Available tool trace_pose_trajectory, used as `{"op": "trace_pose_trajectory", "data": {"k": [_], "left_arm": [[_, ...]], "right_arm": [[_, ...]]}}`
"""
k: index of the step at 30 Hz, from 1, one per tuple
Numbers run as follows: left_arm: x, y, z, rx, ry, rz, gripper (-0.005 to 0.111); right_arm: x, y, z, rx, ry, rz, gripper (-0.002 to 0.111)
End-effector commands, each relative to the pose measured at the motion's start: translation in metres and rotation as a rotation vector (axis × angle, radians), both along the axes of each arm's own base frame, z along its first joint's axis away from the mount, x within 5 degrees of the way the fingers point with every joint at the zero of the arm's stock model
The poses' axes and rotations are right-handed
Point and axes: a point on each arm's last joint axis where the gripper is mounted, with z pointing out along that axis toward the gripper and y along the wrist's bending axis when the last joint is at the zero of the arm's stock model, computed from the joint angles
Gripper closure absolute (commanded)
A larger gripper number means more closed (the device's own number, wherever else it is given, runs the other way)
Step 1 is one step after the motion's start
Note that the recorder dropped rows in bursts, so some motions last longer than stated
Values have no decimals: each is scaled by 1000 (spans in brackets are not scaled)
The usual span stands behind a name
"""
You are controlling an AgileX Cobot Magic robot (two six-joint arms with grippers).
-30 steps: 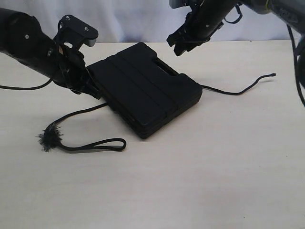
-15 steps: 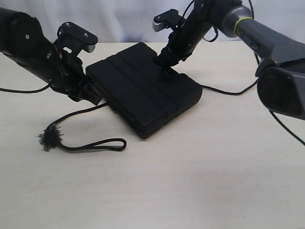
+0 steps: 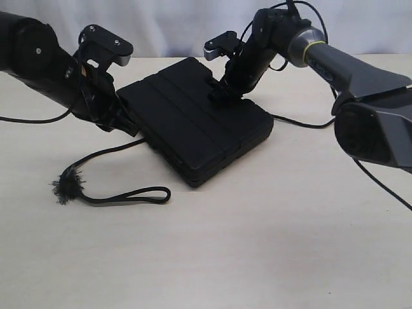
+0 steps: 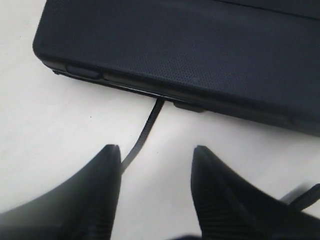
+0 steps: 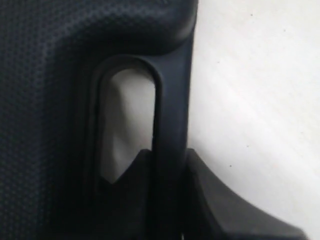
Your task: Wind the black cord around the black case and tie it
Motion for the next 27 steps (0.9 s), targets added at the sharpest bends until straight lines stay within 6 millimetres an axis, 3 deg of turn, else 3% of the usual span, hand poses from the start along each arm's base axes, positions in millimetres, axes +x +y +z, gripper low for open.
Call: {"op": "trace_pose_trajectory", "data": {"k": [1, 7, 12, 15, 18, 23, 27], "left_arm": [[3, -3, 1, -21, -29, 9, 64], [13, -5, -26, -4, -5, 4, 64], [16, -6, -24, -14, -41, 6, 64], [18, -6, -23, -21, -72, 7, 64], [18, -7, -22, -25, -77, 10, 64], [19, -9, -22, -79, -75, 52, 64], [24, -10, -31, -81, -90, 57, 64]], "right_arm": [[-2, 0, 37, 45, -1, -85, 104], [-21, -4, 121, 105, -54, -147, 104], [-43, -6, 188, 160, -165, -153, 104], [-57, -1, 217, 150, -228, -147, 104], [-67, 10, 220, 78, -249, -138, 104], [-84, 46, 173, -76, -138, -50, 104], [-98, 69, 153, -107, -80, 9, 104]]}}
